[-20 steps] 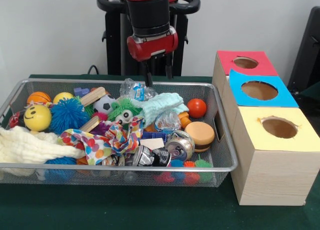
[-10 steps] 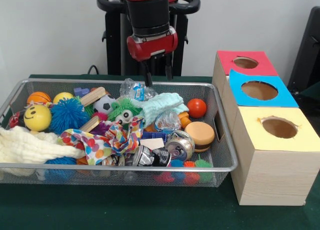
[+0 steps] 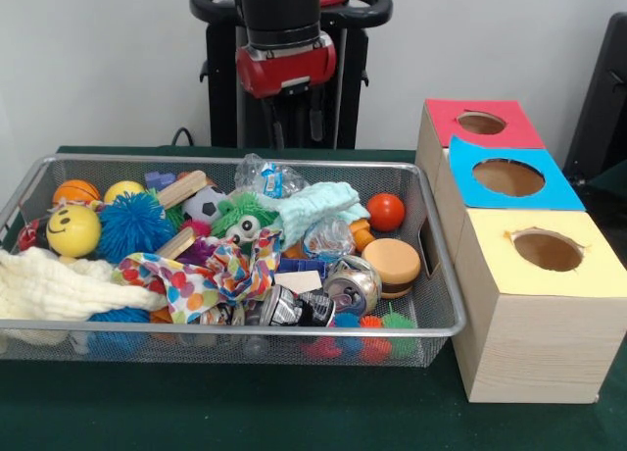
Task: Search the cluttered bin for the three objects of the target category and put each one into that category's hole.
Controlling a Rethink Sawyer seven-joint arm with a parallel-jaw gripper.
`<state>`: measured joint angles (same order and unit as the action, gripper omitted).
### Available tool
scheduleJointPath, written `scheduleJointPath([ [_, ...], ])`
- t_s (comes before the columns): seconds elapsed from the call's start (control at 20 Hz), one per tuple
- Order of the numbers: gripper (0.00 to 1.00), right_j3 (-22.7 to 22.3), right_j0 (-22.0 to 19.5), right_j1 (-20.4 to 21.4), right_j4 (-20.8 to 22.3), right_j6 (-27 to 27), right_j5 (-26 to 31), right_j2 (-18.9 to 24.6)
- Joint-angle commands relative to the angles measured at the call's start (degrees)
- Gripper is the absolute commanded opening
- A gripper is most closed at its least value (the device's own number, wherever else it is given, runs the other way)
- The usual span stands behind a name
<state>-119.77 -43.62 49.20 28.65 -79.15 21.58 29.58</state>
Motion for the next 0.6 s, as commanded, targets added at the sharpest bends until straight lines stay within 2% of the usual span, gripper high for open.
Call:
scheduleJointPath([
  [0.05, 1.00, -0.2, 0.3, -2.4, 2.6, -3.6, -1.3, -0.3],
  [0.25, 1.00, 2.4, 3.0, -7.5, 5.8, -5.4, -5.6, -3.9],
  [0.6, 1.00, 4.2, 5.4, -11.0, 7.5, -6.4, -9.0, -7.0],
])
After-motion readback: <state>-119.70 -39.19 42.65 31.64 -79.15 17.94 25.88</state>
